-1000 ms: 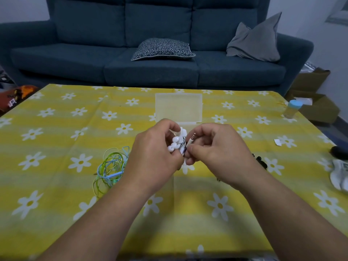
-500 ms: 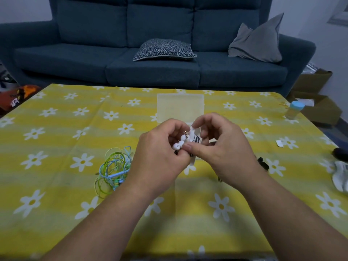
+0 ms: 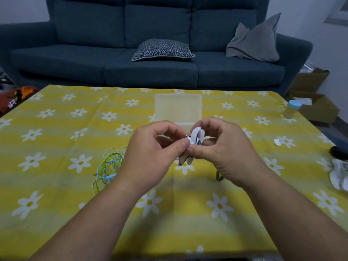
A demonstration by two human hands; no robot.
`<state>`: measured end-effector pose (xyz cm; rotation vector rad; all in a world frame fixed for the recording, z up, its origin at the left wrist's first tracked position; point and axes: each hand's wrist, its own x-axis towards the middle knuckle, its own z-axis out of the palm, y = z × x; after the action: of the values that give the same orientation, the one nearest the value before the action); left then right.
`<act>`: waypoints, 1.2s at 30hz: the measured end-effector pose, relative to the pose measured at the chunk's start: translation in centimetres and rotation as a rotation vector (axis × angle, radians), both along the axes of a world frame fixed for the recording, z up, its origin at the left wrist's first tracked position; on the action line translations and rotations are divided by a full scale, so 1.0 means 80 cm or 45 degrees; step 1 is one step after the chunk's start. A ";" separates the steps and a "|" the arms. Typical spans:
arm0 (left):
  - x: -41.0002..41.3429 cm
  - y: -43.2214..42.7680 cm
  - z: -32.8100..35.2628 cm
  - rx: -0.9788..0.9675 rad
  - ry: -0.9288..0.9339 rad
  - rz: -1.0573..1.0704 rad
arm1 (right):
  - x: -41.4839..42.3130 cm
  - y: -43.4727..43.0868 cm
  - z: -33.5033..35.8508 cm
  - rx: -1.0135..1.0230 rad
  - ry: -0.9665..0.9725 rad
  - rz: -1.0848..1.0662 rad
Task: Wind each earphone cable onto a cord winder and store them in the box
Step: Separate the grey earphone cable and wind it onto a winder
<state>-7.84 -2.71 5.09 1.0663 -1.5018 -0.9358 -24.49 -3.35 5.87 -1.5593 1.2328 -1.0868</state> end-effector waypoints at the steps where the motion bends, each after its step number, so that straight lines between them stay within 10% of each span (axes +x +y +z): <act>1: 0.000 0.000 0.000 0.007 -0.005 -0.007 | 0.000 0.000 0.000 0.002 0.017 0.003; 36: -0.001 -0.010 -0.004 0.815 0.557 -0.061 | 0.002 -0.005 -0.018 0.080 -0.262 0.155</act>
<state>-7.92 -3.51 4.79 1.1638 -0.8802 -1.6279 -24.36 -3.77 4.43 -1.4172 1.0112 -1.0897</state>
